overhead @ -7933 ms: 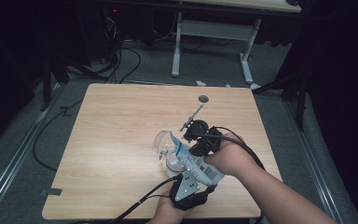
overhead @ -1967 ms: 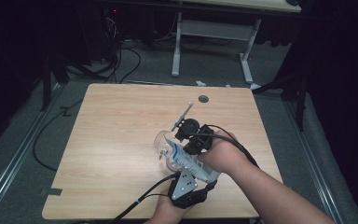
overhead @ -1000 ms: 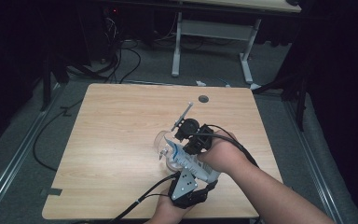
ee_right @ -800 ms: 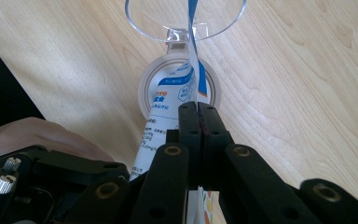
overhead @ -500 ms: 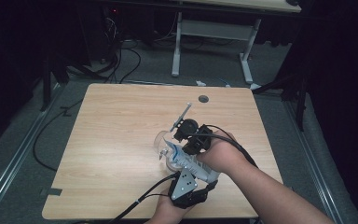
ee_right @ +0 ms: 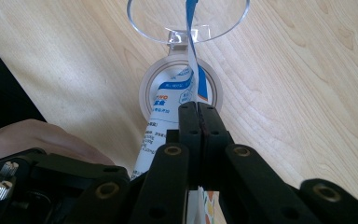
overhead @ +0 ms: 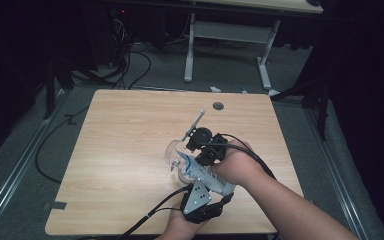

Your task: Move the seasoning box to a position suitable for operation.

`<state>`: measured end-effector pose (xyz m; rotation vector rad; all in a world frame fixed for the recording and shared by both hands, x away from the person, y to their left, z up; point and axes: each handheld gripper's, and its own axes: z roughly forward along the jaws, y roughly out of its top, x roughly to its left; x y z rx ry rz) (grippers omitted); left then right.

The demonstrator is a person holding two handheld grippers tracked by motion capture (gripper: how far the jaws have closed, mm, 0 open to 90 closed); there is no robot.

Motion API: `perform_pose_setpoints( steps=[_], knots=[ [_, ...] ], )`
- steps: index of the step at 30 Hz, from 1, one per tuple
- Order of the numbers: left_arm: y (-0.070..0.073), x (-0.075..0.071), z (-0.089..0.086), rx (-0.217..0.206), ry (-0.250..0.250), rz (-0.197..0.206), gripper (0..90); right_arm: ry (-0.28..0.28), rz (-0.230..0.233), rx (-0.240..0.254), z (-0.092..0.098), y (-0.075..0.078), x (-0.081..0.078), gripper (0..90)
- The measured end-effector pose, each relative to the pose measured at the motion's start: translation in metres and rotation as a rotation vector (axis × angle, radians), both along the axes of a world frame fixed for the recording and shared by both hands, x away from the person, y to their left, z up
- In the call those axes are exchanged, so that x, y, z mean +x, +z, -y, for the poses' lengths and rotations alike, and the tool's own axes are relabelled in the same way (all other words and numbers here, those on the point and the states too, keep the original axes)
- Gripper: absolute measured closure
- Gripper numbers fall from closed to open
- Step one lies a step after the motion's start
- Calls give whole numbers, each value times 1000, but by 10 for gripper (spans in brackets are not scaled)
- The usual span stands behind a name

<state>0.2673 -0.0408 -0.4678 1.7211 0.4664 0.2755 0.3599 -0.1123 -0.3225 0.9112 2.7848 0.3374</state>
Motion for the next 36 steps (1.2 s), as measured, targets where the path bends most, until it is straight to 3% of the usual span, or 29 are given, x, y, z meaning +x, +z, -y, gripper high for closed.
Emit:
perform_pose_setpoints(
  steps=[36],
  knots=[
    [1, 0, 0, 6, -3, 12, 564, 3, 4, 7, 1, 1, 0, 899]
  ],
)
